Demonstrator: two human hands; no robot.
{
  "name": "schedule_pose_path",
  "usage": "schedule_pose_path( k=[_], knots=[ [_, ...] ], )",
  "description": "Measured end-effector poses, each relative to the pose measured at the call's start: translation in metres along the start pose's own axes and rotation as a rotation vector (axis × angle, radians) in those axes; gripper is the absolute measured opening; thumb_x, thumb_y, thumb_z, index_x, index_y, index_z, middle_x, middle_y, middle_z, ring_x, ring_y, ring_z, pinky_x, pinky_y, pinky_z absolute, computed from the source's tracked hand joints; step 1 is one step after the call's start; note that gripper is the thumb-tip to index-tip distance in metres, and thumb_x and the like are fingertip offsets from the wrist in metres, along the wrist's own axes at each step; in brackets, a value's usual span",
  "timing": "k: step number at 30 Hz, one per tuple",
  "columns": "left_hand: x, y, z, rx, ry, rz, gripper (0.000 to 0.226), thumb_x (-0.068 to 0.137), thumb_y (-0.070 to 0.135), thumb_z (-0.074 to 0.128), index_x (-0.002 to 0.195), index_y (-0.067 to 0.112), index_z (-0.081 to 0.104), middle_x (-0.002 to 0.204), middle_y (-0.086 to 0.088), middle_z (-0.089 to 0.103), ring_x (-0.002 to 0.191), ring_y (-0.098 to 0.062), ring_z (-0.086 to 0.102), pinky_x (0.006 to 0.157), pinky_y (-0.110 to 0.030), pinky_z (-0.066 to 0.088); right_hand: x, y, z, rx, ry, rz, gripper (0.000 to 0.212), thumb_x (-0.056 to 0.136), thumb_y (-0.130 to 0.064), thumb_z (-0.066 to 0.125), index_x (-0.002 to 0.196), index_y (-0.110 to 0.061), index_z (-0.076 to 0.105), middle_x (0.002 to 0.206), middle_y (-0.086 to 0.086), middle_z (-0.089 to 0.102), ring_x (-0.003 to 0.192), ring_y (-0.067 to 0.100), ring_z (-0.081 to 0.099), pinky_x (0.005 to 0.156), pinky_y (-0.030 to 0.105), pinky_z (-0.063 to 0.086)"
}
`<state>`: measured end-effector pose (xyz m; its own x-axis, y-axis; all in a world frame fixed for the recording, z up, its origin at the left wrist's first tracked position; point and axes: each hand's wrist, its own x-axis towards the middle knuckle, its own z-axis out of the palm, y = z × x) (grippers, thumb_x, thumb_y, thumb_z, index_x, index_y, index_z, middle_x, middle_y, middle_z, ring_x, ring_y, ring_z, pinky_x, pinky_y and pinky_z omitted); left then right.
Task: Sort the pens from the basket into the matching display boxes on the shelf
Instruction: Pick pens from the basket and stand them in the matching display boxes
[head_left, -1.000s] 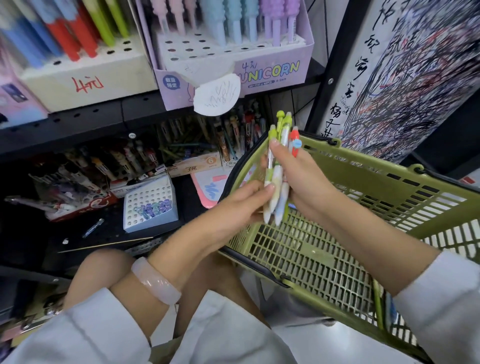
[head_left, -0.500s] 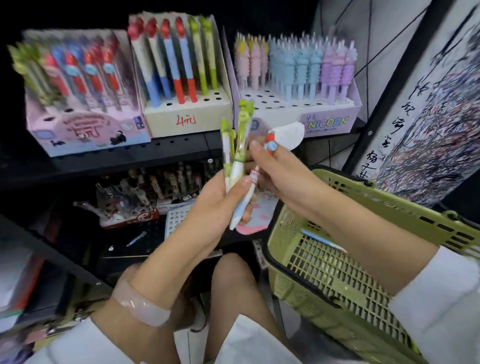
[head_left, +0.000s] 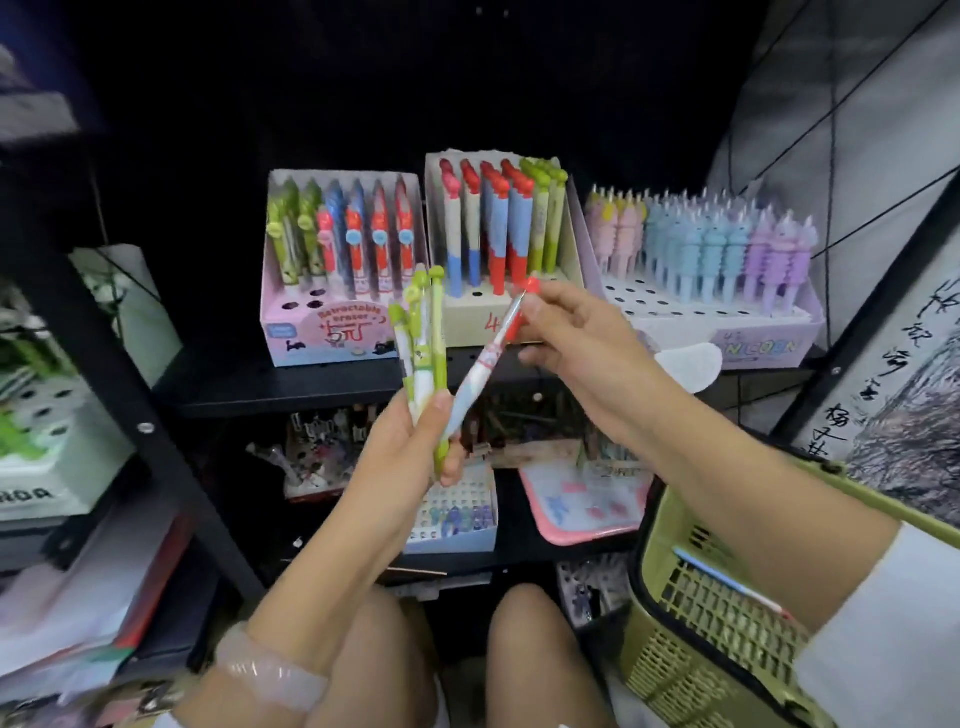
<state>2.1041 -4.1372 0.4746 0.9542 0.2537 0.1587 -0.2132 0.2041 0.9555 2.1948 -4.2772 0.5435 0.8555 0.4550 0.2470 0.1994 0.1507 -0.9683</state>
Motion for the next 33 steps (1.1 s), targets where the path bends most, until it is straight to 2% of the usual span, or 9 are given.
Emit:
schedule_pose_path(
  k=[5,8,11,17,21,24,26,29,33],
  knots=[
    [0.013,0.01,-0.019,0.003,0.127,0.019,0.011,0.097,0.022,0.042,0.093,0.014,0.048,0.056,0.012,0.051,0.044,-0.006,0.041,0.04,-0.018,0.035,0.046,-0.032,0.003,-0.189,0.233,-0.193,0.006,0.094,-0.018,0.054,0.097,-0.015,0.057,0.081,-0.003,0.066,0.07,0.002,0.063,0.068,0.019,0.052],
    [0.015,0.016,-0.032,0.01,0.179,0.07,0.012,0.098,0.022,0.041,0.09,0.015,0.047,0.056,0.012,0.05,0.044,-0.006,0.041,0.041,-0.018,0.035,0.067,-0.043,0.027,-0.376,0.217,-0.355,0.008,0.092,-0.018,0.057,0.098,-0.014,0.056,0.084,0.0,0.063,0.079,0.011,0.062,0.072,0.021,0.053],
    [0.014,0.02,-0.047,0.034,0.208,0.102,0.014,0.098,0.023,0.04,0.089,0.016,0.048,0.057,0.013,0.05,0.045,-0.006,0.041,0.042,-0.018,0.036,0.085,-0.049,0.055,-0.473,0.223,-0.456,0.007,0.089,-0.016,0.06,0.094,-0.012,0.056,0.078,-0.008,0.058,0.074,0.004,0.057,0.069,0.016,0.049],
    [0.015,0.024,-0.076,0.043,0.248,0.14,0.013,0.097,0.026,0.042,0.091,0.021,0.051,0.06,0.013,0.05,0.047,-0.006,0.041,0.043,-0.017,0.037,0.103,-0.043,0.101,-0.492,0.116,-0.52,0.007,0.089,-0.017,0.061,0.091,-0.015,0.055,0.077,-0.012,0.057,0.07,-0.002,0.056,0.065,0.009,0.046],
    [0.014,0.025,-0.089,0.031,0.259,0.137,0.012,0.096,0.029,0.044,0.09,0.022,0.052,0.062,0.011,0.051,0.047,-0.007,0.042,0.043,-0.017,0.037,0.111,-0.035,0.124,-0.661,0.021,-0.496,0.01,0.088,-0.023,0.062,0.092,-0.016,0.056,0.076,-0.013,0.059,0.074,0.0,0.057,0.068,0.013,0.047],
    [0.013,0.025,-0.097,0.026,0.262,0.136,0.012,0.094,0.032,0.046,0.091,0.022,0.052,0.063,0.01,0.05,0.048,-0.007,0.042,0.043,-0.018,0.038,0.118,-0.027,0.131,-0.825,-0.038,-0.46,0.019,0.088,-0.027,0.062,0.097,-0.011,0.059,0.087,-0.003,0.066,0.087,0.014,0.061,0.08,0.033,0.05],
    [0.013,0.023,-0.101,0.027,0.27,0.127,0.011,0.096,0.029,0.045,0.09,0.022,0.052,0.063,0.01,0.051,0.048,-0.008,0.042,0.043,-0.018,0.038,0.122,-0.022,0.136,-0.921,-0.049,-0.48,0.023,0.087,-0.033,0.062,0.097,-0.012,0.061,0.09,-0.002,0.067,0.092,0.017,0.059,0.083,0.037,0.048],
    [0.012,0.02,-0.104,0.058,0.264,0.1,0.012,0.096,0.028,0.045,0.089,0.021,0.052,0.065,0.009,0.051,0.049,-0.009,0.043,0.043,-0.018,0.038,0.129,-0.018,0.142,-1.16,0.028,-0.58,0.029,0.085,-0.044,0.059,0.099,-0.02,0.064,0.111,-0.003,0.059,0.113,0.02,0.045,0.091,0.033,0.032],
    [0.009,0.02,-0.106,0.105,0.237,0.099,0.016,0.095,0.031,0.049,0.081,0.024,0.053,0.064,0.007,0.053,0.049,-0.009,0.045,0.042,-0.018,0.037,0.135,-0.017,0.141,-1.325,-0.038,-0.435,0.032,0.086,-0.048,0.055,0.108,-0.026,0.062,0.136,0.001,0.041,0.132,0.023,0.027,0.11,0.045,0.012]
  ],
)
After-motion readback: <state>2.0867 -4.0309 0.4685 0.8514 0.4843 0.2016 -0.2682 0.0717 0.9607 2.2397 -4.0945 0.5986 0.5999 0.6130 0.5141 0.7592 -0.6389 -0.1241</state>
